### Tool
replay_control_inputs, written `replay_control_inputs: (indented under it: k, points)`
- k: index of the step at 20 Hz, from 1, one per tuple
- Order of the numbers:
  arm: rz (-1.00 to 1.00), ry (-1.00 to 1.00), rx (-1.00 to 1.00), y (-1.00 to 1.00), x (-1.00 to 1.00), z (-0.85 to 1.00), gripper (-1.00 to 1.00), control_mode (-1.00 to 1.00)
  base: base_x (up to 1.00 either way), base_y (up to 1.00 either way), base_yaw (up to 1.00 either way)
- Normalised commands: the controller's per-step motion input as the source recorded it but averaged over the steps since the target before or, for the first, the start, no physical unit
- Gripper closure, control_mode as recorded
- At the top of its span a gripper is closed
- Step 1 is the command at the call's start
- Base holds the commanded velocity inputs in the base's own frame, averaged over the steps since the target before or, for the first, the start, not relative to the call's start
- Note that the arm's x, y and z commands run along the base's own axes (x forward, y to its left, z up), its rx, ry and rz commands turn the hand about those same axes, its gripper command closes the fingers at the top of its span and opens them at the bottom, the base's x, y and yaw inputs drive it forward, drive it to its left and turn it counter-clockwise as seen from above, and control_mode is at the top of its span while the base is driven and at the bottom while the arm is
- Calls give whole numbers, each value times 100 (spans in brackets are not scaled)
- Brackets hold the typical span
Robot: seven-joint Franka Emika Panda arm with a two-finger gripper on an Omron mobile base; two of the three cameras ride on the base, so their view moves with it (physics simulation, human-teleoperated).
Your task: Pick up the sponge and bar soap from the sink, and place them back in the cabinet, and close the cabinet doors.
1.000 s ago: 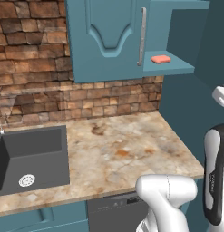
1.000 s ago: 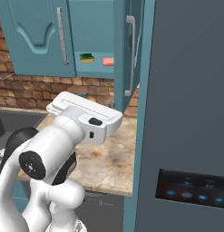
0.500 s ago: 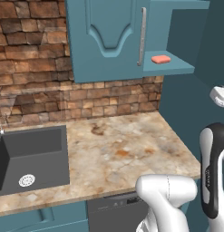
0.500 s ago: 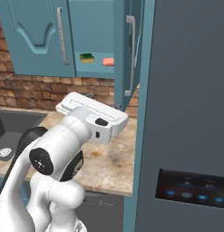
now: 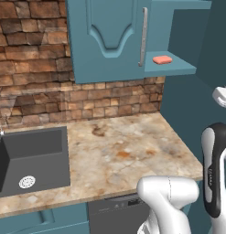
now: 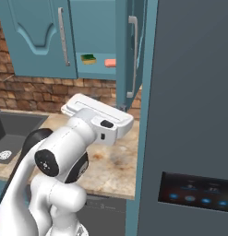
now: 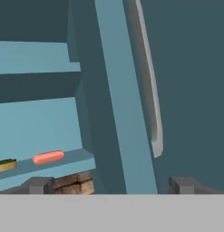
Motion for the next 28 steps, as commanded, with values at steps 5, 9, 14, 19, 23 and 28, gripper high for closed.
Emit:
replay_control_inputs:
  k: [5, 9, 14, 19, 23, 28]
  points:
    - [0, 0, 0, -15, 28, 0, -100, -100, 0, 0, 0]
    - [0, 0, 0, -5, 26, -10, -100, -100, 0, 0, 0]
    - [1, 0, 0, 0, 33, -17, -100, -100, 0, 0, 0]
    - [4, 0, 0, 0, 33, -13, -100, -100, 0, 0, 0]
    - [13, 0, 0, 6, 32, -7, -100, -100, 0, 0, 0]
    - [23, 0, 0, 27, 34, -13, -100, -100, 0, 0, 0]
